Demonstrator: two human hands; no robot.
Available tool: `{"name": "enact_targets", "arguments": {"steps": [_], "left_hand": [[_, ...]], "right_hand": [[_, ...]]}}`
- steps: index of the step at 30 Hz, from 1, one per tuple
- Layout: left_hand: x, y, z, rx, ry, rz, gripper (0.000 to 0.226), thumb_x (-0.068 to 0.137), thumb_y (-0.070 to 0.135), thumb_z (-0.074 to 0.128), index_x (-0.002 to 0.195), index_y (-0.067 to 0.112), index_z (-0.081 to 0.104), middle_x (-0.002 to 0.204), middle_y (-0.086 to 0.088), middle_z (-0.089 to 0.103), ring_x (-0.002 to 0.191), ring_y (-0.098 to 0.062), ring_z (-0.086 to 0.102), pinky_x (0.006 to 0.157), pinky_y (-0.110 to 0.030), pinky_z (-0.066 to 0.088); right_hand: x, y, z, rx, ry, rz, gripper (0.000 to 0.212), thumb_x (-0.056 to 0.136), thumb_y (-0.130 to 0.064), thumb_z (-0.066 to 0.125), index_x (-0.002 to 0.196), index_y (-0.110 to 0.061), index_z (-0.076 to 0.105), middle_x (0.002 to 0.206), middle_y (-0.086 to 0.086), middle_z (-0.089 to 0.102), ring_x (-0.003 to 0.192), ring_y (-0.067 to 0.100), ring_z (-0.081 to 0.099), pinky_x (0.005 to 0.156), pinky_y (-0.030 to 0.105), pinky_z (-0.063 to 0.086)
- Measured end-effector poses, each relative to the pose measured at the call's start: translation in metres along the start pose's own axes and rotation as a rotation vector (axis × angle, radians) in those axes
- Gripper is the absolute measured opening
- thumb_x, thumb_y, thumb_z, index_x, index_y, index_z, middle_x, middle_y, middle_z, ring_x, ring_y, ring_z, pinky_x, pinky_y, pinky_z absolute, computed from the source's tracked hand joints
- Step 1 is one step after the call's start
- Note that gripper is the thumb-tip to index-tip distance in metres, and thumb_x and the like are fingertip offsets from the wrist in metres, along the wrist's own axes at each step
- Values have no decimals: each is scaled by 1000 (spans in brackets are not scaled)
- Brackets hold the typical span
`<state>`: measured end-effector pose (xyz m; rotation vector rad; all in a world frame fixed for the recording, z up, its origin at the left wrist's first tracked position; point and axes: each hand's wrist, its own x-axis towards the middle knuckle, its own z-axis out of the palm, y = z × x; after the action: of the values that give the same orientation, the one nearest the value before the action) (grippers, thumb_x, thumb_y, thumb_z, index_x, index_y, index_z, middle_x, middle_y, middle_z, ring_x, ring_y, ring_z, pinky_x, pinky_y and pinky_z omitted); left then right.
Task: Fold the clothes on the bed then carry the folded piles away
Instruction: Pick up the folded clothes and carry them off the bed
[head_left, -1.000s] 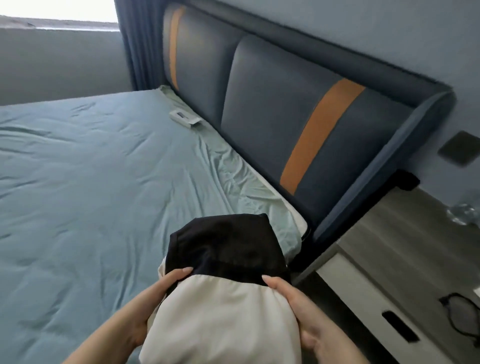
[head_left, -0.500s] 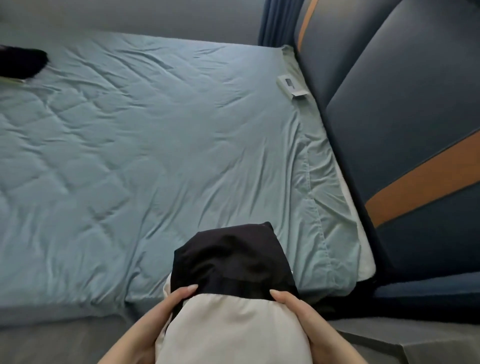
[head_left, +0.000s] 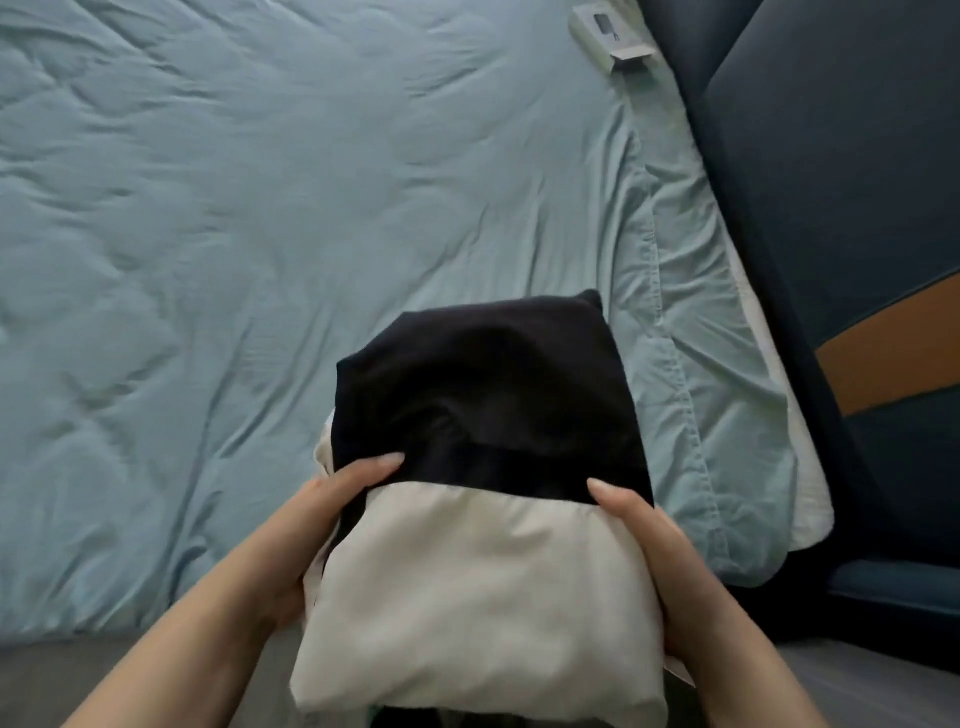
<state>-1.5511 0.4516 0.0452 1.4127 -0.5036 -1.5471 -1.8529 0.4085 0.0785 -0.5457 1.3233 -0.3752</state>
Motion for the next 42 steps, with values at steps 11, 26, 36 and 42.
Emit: {"name": "enact_targets", "arguments": {"steps": [11,26,36,42], "left_hand": [[89,-132,-5,-83,81,-504,75,58,58,81,121,22,63,111,-8,72,102,-28,68,98,-44,48],[28,-169,11,237,73,-385,61,84,55,58,140,43,34,122,13,63,102,-6,65,85,-30,52],[64,-148,69,1548,194,371,61,96,52,19,150,39,-7,162,2,-7,148,-13,-10,115,-40,-15],[90,-167,22,1591,9,92,60,87,69,3,135,51,-30,155,10,-28,143,-10,-27,114,-51,-12]], "right_hand": [[163,76,-24,-146,172,-27,45,70,-63,69,111,-46,61,98,-14,72,90,11,71,79,34,55],[109,123,-28,-422,348,-262,52,94,-48,52,143,-35,41,136,-15,53,126,7,48,100,24,38],[151,97,28,-1508,424,-715,52,101,-42,24,152,-33,19,162,-9,11,149,10,6,120,43,1],[165,101,-6,-1583,470,-358,55,99,-53,7,148,-41,-15,159,-14,-19,148,11,-14,116,46,-12]]}}
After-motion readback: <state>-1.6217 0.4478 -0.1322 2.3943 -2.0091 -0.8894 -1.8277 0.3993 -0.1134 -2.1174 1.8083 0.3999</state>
